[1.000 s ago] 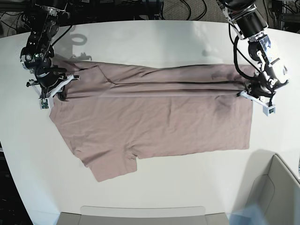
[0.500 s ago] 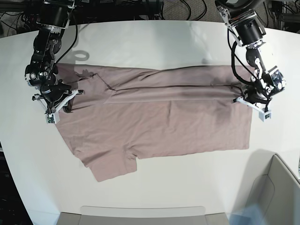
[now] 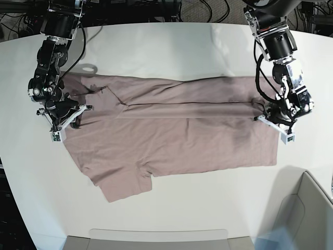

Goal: Fold the T-shirt properly
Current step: 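Fold the grasped edge over the shirt body with both grippers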

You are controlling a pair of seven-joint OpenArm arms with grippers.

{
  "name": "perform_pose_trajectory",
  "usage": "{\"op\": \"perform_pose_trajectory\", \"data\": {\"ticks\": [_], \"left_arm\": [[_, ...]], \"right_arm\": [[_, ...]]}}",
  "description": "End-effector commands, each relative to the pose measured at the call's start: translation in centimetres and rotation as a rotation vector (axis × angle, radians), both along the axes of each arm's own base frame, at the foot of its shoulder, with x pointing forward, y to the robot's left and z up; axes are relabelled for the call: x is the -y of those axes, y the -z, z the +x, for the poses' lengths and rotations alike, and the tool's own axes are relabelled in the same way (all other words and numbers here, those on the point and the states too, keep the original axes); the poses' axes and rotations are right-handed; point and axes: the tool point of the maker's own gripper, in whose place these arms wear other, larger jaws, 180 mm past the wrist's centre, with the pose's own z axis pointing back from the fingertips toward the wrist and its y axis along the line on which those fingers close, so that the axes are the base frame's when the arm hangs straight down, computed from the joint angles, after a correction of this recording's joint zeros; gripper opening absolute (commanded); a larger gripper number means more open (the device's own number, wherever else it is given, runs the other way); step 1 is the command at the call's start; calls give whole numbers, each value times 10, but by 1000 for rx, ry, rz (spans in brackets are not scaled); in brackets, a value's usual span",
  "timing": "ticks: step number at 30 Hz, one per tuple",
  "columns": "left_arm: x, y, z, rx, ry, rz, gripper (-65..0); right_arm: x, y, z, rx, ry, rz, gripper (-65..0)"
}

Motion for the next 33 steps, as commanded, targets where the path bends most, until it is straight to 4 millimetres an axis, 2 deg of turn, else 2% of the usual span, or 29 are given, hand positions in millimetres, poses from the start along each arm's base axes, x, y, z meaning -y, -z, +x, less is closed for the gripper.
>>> {"op": "perform_pose_trajectory", "data": {"ticks": [1, 3, 6, 8, 11, 13, 15, 17, 19, 23, 24, 27, 31, 33], "left_arm": [[-8, -15, 11, 45, -8, 23, -560], [-11, -22, 13, 63, -10, 34, -537], [-23, -45, 13, 121, -44, 60, -520], [-30, -52, 6, 133, -65, 68, -520], [-43, -77, 3, 197, -103, 102, -520], [-49, -81, -9, 206, -118, 124, -521], [-39, -73, -20, 191, -105, 120, -537], [-21, -63, -25, 178, -76, 102, -586], [1, -50, -29, 143, 14, 103, -650], [24, -34, -31, 105, 94, 94, -650], [26, -28, -32, 95, 100, 86, -650], [29, -8, -35, 56, 96, 57, -650], [26, 28, -49, -24, 64, 9, -650], [17, 37, -57, -52, 58, 18, -650]], "right_arm": [[5, -23, 14, 74, 4, -13, -532], [4, -28, 13, 89, -1, -19, -468], [4, -44, 14, 133, -7, -36, -393], [2, -52, 12, 157, -13, -44, -372], [-1, -66, 9, 195, -22, -59, -370], [1, -71, 2, 208, -16, -71, -371], [2, -66, -8, 194, -14, -77, -379], [1, -56, -18, 163, -17, -78, -415], [1, -45, -29, 127, -19, -76, -487], [3, -19, -42, 53, -13, -63, -622], [4, -11, -45, 31, -8, -57, -648], [11, 10, -51, -31, 8, -45, -650], [24, 23, -55, -78, 24, -52, -650], [28, 30, -58, -101, 29, -53, -650]]}}
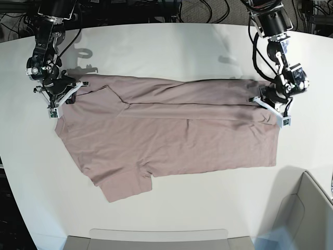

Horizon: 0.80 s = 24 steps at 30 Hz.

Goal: Fold the T-shirt properly
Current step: 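Fold the grasped edge over the shirt body with both grippers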

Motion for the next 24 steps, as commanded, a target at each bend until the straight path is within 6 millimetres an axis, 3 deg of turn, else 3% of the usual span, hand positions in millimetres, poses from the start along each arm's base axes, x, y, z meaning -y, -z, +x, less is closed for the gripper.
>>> {"op": "perform_pose_trajectory", "data": {"ticks": [1, 4, 9, 20, 24], "left_arm": [[-7, 12, -16, -83, 1, 22, -650], [-14, 25, -39, -140, -7, 30, -650], [-27, 29, -74, -189, 7, 77, -650], [-14, 52, -177, -349, 215, 76, -650], [-14, 58, -209, -377, 215, 76, -650]], "right_arm": [[6, -4, 3, 1, 1, -20, -650], [6, 2, -8, -20, 0, -21, -650], [4, 6, -24, -41, -9, -29, -650], [-1, 20, -80, -128, -49, -48, -650], [11, 19, -96, -143, -88, -50, -650]]}}
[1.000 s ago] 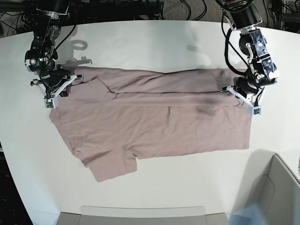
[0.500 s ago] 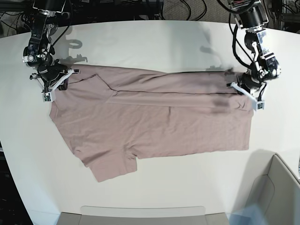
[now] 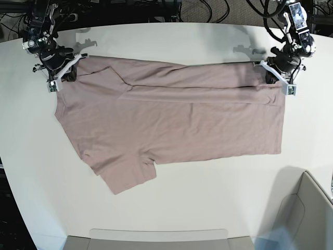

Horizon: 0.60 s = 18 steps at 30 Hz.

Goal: Fold the T-shirt properly
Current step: 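Fold the grasped edge over the shirt body with both grippers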

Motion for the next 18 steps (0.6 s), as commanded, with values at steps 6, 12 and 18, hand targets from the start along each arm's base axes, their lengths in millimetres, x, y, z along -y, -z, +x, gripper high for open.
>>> {"op": "perform_pose_trajectory", "data": {"ticks": [6, 12, 18], "left_arm": [[-16, 35, -124, -426, 9, 76, -650], [-38, 16, -116, -368, -43, 123, -650], [-36, -24, -84, -304, 10, 191, -650]], "right_arm": [[39, 9, -41, -128, 14, -105, -650], [39, 15, -47, -168, 4, -166, -650], [19, -14, -18, -44, 2, -171, -650]]}}
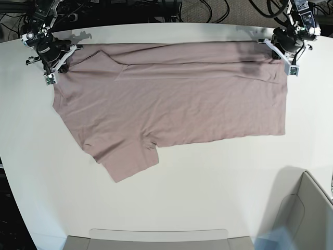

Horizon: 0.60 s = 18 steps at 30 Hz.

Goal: Fold the T-shirt properly
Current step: 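Fold the grasped edge over the shirt body with both grippers, then release and move both grippers to the opposite shirt edge corners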

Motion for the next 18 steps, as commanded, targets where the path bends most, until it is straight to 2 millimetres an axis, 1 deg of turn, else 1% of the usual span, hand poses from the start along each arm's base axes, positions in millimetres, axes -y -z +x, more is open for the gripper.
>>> {"op": "perform_pose_trajectory", "data": {"ticks": [1, 4, 6, 9, 12, 14, 16, 17, 18], "left_arm": [[-9, -3, -17, -85, 4, 58, -650], [2, -25, -1, -37, 28, 81, -650], [6, -40, 18, 3, 47, 99, -650], [7, -49, 35, 14, 43, 104, -650], [6, -54, 46, 18, 34, 104, -650], [5, -58, 54, 32, 30, 107, -650], [4, -62, 63, 56, 30, 111, -650], [4, -64, 68, 67, 29, 111, -650], [5, -67, 75, 82, 31, 109, -650]], "right_arm": [[5, -13, 5, 31, -4, -34, -650], [-4, -43, 22, 127, -16, -59, -650], [-11, -64, 31, 192, -23, -75, -650], [-15, -92, 42, 271, -37, -108, -650], [-15, -104, 53, 313, -39, -118, -650], [-14, -112, 64, 346, -36, -120, -650], [-19, -122, 83, 386, -49, -119, -650], [-27, -124, 97, 401, -72, -113, -650], [-35, -122, 110, 400, -97, -110, -650]]}}
